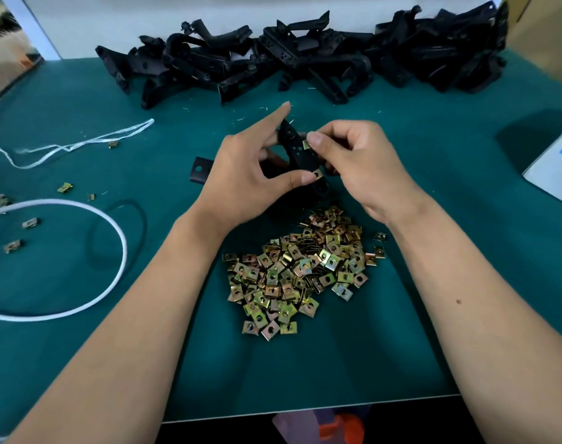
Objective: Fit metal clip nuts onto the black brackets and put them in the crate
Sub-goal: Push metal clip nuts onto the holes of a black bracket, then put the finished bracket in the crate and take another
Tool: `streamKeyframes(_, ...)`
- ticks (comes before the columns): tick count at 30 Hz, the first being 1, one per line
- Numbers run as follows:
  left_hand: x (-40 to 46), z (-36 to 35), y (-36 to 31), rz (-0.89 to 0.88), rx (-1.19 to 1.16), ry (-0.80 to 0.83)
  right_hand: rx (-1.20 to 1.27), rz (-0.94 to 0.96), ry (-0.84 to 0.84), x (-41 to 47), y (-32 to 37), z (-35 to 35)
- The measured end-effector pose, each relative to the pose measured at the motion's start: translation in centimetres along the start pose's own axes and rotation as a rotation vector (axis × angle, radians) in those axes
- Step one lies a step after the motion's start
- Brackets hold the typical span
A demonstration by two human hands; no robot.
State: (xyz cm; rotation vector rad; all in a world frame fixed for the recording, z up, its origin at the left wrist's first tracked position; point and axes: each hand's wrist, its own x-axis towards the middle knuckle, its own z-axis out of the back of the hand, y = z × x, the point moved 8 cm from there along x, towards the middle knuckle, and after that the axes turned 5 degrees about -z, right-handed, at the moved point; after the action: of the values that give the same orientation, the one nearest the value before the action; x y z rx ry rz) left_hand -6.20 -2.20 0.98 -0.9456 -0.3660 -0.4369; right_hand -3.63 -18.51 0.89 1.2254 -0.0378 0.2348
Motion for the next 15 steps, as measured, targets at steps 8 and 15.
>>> streamKeyframes(8,0.0,-0.1,-0.9,-0.034,0.008,0.037,0.036,-0.002,0.050,0.1,-0.1,-0.3)
streamKeyframes(15,0.2,-0.3,-0.6,-0.039,0.044,0.022,0.315,-0.131,-0.012,0.0,-1.1,-0.5)
